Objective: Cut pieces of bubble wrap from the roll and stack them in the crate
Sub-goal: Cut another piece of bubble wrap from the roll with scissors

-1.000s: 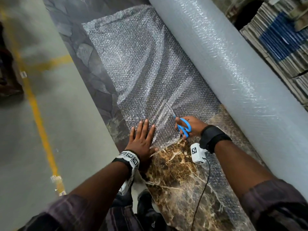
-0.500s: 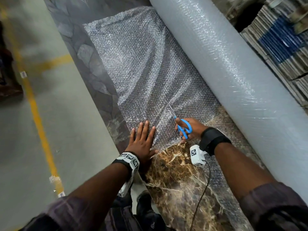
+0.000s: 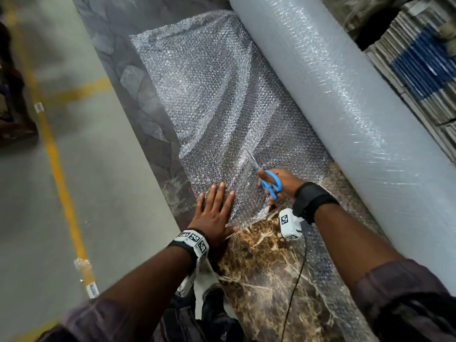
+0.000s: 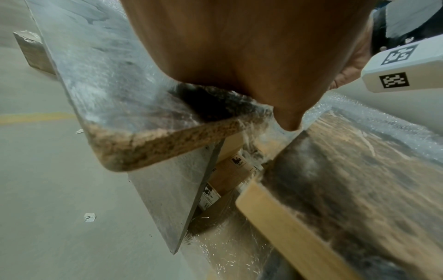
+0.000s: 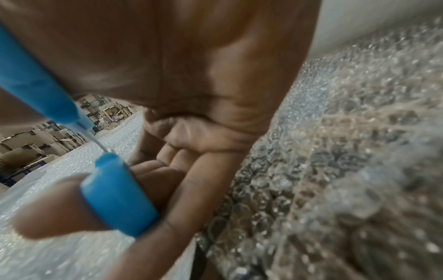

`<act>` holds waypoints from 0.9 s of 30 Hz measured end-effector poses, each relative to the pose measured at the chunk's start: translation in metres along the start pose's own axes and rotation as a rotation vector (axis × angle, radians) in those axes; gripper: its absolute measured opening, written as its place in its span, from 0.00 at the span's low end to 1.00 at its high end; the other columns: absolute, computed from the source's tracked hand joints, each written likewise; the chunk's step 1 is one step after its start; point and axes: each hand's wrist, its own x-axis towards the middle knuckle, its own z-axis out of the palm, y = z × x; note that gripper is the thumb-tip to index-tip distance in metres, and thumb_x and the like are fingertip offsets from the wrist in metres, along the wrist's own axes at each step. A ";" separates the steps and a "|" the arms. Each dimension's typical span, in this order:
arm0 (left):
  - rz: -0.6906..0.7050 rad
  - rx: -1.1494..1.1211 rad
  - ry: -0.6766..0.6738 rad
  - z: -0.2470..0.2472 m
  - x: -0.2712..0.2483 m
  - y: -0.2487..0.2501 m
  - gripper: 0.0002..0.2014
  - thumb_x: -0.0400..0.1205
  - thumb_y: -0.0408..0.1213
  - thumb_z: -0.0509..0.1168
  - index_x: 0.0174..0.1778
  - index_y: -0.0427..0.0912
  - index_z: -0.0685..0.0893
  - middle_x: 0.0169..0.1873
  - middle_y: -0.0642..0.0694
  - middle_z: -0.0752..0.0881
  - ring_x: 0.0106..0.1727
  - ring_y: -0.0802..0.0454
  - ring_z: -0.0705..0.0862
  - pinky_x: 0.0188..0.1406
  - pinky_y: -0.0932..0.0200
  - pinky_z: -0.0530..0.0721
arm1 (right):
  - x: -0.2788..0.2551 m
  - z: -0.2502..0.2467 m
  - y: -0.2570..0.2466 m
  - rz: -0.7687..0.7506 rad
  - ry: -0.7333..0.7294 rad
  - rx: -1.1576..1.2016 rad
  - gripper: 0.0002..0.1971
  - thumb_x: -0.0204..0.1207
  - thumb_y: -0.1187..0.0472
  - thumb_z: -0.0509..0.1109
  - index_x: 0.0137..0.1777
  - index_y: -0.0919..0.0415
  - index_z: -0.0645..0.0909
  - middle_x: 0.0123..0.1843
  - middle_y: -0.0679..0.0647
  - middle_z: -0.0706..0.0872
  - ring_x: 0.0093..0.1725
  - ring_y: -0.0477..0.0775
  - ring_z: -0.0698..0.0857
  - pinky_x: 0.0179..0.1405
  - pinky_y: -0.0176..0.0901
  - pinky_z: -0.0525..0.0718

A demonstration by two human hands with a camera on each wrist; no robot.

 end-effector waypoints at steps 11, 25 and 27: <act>0.000 0.007 0.019 0.002 -0.001 -0.002 0.48 0.79 0.70 0.51 0.85 0.51 0.33 0.82 0.42 0.26 0.81 0.44 0.23 0.81 0.35 0.33 | 0.012 -0.002 0.001 -0.008 0.028 -0.013 0.31 0.62 0.36 0.76 0.45 0.68 0.82 0.26 0.58 0.78 0.19 0.53 0.78 0.28 0.53 0.89; 0.005 0.021 0.036 0.004 -0.001 -0.003 0.48 0.78 0.70 0.52 0.85 0.50 0.35 0.83 0.41 0.30 0.83 0.40 0.28 0.81 0.33 0.38 | 0.014 -0.003 -0.001 -0.007 -0.006 0.011 0.47 0.47 0.21 0.77 0.45 0.68 0.81 0.28 0.59 0.80 0.26 0.59 0.80 0.35 0.57 0.90; 0.003 0.025 0.036 0.004 -0.001 -0.003 0.48 0.78 0.70 0.52 0.85 0.51 0.35 0.83 0.41 0.30 0.83 0.41 0.27 0.81 0.33 0.38 | 0.016 -0.001 -0.004 -0.012 0.003 0.016 0.48 0.46 0.21 0.77 0.45 0.68 0.81 0.28 0.58 0.80 0.26 0.58 0.80 0.34 0.57 0.90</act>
